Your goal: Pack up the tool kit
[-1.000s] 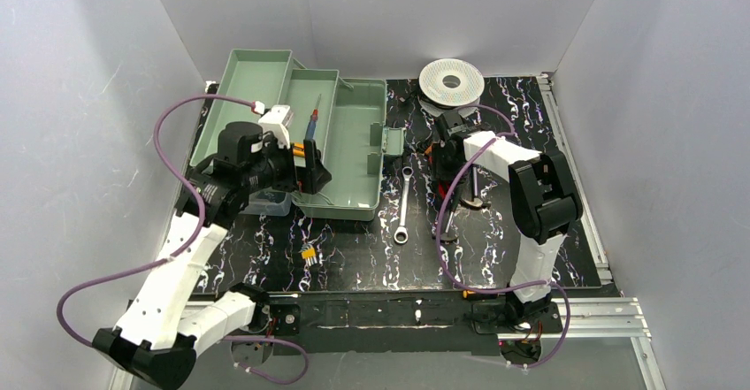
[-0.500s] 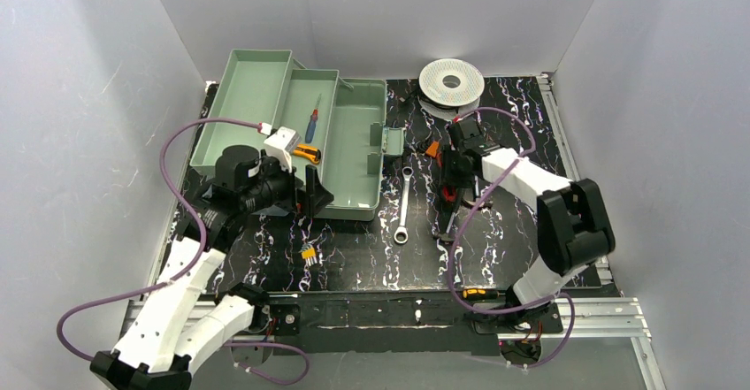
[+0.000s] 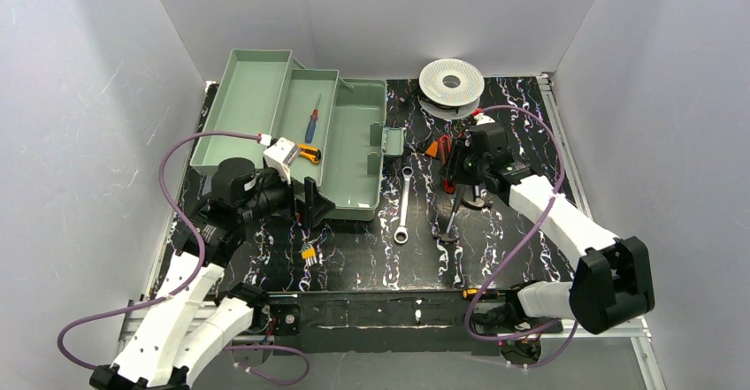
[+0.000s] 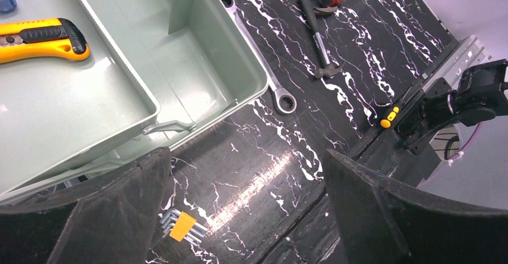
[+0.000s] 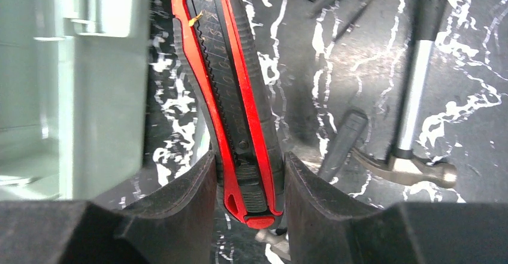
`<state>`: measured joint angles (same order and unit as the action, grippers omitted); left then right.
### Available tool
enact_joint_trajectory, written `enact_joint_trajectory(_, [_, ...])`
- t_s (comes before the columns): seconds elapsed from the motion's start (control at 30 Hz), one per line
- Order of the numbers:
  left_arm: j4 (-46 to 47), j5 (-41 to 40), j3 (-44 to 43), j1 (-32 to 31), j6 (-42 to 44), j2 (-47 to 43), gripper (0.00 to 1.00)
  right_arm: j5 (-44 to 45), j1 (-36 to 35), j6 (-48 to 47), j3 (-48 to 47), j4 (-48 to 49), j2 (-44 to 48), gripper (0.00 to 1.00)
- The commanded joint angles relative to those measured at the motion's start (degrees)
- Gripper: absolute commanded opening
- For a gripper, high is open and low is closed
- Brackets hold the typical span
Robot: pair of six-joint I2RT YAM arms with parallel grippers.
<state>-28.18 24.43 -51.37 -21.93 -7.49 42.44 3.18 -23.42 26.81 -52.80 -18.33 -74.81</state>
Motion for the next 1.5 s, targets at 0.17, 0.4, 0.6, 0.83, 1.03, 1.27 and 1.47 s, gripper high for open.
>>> enact_joint_trajectory(0.17, [1.0, 0.2, 0.8, 0.0, 1.0, -2.2, 0.98, -14.1, -0.7, 5.6, -0.8, 9.0, 5.0, 0.06])
enact_joint_trajectory(0.4, [2.1, -2.0, 1.4, -0.1, -1.2, -2.3, 0.98, -19.0, -4.6, 9.9, -3.3, 14.1, 3.1, 0.06])
enact_joint_trajectory(0.6, [4.3, 0.7, 0.0, -0.1, -9.6, 2.7, 0.98, -24.1, -5.2, 16.8, -1.6, 23.7, 3.5, 0.06])
enact_joint_trajectory(0.83, [9.4, 0.0, -1.3, -0.9, -18.8, 6.8, 0.97, -25.7, -8.7, 17.7, -0.2, 30.0, 5.2, 0.06])
enact_joint_trajectory(1.03, [17.6, -1.6, -2.7, -3.0, -25.9, 10.4, 0.94, -21.8, -12.9, 13.7, -0.3, 28.4, 5.5, 0.06])
enact_joint_trajectory(1.27, [21.9, -4.8, -5.7, -7.7, -26.8, 17.0, 0.88, -19.7, -16.7, 11.0, -0.8, 28.1, 5.4, 0.07])
enact_joint_trajectory(1.47, [23.5, -8.0, -7.2, -10.0, -25.8, 20.5, 0.8, -18.4, -19.2, 10.0, -0.5, 28.4, 6.2, 0.07])
